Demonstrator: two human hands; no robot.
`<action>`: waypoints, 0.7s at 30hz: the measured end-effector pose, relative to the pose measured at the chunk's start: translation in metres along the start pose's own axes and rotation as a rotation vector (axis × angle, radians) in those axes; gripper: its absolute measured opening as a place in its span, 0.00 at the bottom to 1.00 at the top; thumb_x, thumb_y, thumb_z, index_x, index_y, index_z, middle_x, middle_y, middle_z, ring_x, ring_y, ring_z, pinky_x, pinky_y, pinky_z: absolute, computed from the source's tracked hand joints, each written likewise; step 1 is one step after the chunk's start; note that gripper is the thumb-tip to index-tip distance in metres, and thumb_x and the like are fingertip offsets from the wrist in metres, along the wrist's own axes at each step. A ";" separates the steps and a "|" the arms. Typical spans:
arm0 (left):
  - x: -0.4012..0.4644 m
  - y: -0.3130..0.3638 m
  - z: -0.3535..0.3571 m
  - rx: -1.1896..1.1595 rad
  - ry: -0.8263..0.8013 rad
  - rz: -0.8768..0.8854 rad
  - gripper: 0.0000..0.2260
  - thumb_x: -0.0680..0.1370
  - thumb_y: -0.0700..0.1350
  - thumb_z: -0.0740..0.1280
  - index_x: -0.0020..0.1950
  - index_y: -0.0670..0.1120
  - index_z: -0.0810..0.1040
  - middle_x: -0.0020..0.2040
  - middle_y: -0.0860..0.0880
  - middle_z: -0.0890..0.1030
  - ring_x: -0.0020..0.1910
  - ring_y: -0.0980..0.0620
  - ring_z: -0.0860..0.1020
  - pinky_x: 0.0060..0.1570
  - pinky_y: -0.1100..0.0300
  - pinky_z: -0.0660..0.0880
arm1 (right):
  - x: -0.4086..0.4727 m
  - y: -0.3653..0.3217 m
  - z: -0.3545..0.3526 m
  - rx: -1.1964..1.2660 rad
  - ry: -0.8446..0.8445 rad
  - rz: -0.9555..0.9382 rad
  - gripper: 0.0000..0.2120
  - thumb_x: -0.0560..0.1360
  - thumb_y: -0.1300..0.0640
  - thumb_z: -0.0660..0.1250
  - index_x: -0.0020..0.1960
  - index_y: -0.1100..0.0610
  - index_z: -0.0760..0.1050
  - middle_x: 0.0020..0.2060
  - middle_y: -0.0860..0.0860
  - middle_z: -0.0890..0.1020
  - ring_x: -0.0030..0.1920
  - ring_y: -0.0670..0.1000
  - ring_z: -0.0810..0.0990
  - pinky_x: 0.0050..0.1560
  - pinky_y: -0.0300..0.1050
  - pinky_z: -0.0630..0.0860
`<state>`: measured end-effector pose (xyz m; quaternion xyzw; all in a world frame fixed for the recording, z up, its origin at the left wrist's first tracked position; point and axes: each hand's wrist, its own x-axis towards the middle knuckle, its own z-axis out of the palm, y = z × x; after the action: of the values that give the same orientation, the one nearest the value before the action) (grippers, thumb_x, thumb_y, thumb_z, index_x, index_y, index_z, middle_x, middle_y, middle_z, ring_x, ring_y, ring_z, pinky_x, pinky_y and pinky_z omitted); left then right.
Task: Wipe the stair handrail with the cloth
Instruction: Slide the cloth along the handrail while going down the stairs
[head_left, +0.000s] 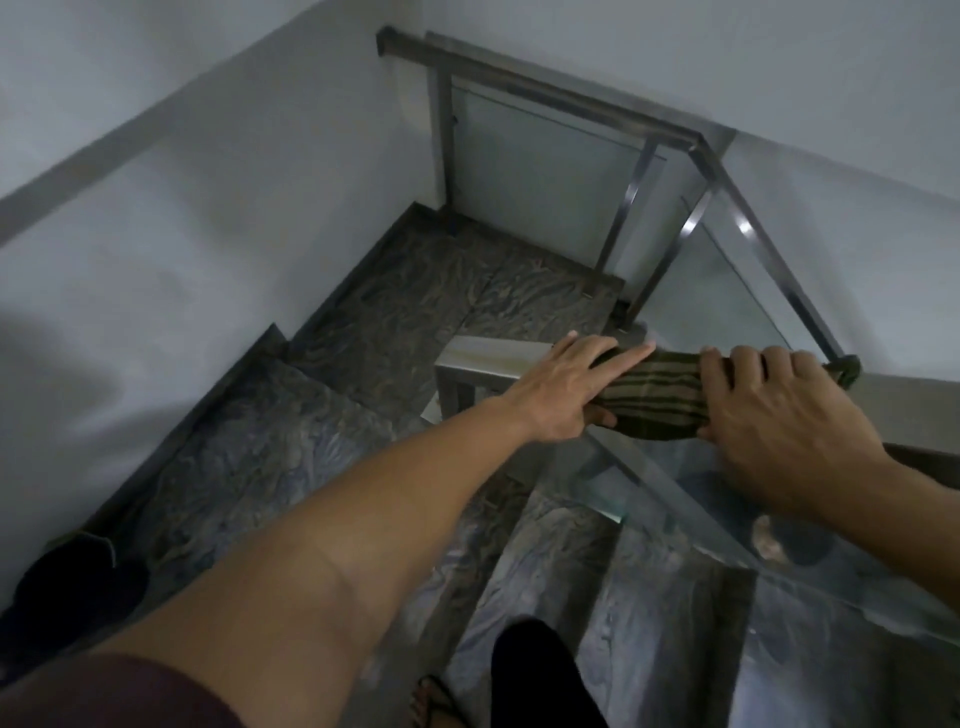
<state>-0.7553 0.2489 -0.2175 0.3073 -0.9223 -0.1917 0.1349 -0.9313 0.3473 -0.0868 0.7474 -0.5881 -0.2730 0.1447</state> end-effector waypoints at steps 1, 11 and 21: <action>-0.005 -0.015 0.003 0.001 0.005 0.008 0.40 0.73 0.49 0.70 0.78 0.51 0.49 0.66 0.43 0.66 0.66 0.43 0.66 0.73 0.44 0.51 | 0.010 -0.012 0.000 -0.008 -0.007 0.007 0.29 0.77 0.45 0.50 0.69 0.65 0.60 0.54 0.61 0.75 0.49 0.58 0.76 0.50 0.53 0.73; -0.038 -0.116 0.008 0.007 0.017 0.046 0.40 0.73 0.52 0.70 0.78 0.51 0.49 0.65 0.43 0.67 0.64 0.43 0.67 0.74 0.44 0.50 | 0.081 -0.094 -0.005 0.046 -0.010 0.057 0.31 0.77 0.43 0.46 0.72 0.64 0.56 0.59 0.61 0.74 0.53 0.58 0.75 0.55 0.53 0.72; -0.053 -0.182 0.019 -0.005 -0.013 0.149 0.39 0.75 0.61 0.60 0.76 0.56 0.37 0.67 0.44 0.64 0.68 0.43 0.62 0.75 0.47 0.44 | 0.123 -0.138 0.008 0.096 -0.024 0.153 0.32 0.75 0.45 0.56 0.71 0.65 0.61 0.57 0.64 0.75 0.51 0.61 0.75 0.54 0.59 0.74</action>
<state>-0.6278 0.1523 -0.3204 0.2361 -0.9430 -0.1852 0.1437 -0.8055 0.2669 -0.1967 0.7030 -0.6577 -0.2415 0.1219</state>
